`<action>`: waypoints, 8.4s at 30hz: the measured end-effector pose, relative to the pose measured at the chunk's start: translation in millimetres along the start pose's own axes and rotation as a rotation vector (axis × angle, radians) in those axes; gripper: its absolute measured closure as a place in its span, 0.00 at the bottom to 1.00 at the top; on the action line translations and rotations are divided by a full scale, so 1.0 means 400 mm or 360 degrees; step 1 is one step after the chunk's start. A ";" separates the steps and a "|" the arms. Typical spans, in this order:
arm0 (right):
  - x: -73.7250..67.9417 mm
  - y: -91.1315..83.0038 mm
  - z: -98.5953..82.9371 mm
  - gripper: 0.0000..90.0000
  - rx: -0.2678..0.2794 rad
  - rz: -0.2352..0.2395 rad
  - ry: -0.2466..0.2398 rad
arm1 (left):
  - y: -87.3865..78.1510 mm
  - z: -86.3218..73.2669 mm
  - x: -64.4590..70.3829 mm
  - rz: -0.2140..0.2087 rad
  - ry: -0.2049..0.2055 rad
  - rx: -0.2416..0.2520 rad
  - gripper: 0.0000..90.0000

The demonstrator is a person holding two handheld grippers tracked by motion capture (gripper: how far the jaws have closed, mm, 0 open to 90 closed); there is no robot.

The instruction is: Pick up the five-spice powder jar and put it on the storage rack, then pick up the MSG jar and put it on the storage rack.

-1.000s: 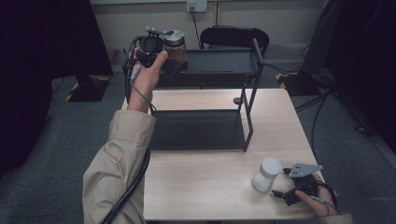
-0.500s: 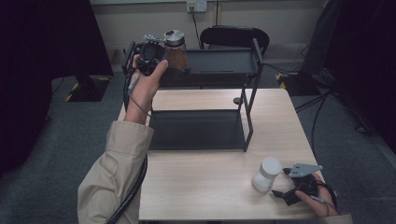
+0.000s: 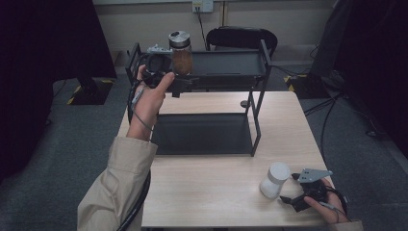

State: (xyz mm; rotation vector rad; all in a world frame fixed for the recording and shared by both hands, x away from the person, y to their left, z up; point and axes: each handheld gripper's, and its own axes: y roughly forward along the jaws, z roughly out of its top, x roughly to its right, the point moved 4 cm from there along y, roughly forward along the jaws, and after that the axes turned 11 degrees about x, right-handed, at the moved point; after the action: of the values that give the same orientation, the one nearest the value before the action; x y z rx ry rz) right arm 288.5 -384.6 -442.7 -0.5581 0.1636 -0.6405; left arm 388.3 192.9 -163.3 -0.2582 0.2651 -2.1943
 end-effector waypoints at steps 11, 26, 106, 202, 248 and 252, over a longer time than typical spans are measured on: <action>-0.001 0.000 0.000 0.00 0.0002 -0.0003 0.0002 | 0.010 -0.056 -0.002 -0.0067 -0.0021 -0.0004 0.02; -0.002 0.001 0.000 0.00 0.0003 -0.0006 0.0003 | 0.041 -0.164 -0.017 -0.0149 -0.0064 -0.0005 0.02; -0.005 0.001 0.000 0.00 0.0002 -0.0016 0.0008 | 0.110 -0.627 -0.027 -0.0149 -0.0114 -0.0359 0.02; 0.001 -0.026 0.069 0.01 0.0243 0.0165 0.0070 | 0.059 -0.724 0.010 -0.0019 0.0175 -0.0438 0.00; -0.030 0.008 0.079 0.37 0.0495 0.0135 0.0080 | 0.059 -0.724 0.009 -0.0019 0.0183 -0.0441 0.00; -0.034 0.014 0.109 0.38 0.0484 0.0123 0.0077 | 0.059 -0.724 0.010 -0.0019 0.0183 -0.0441 0.00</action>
State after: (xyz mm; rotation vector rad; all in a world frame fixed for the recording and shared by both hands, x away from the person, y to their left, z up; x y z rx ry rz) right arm 294.3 -353.5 -409.5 -0.2425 0.1295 -0.5902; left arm 323.4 204.1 -446.2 -0.2869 0.6347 -2.1847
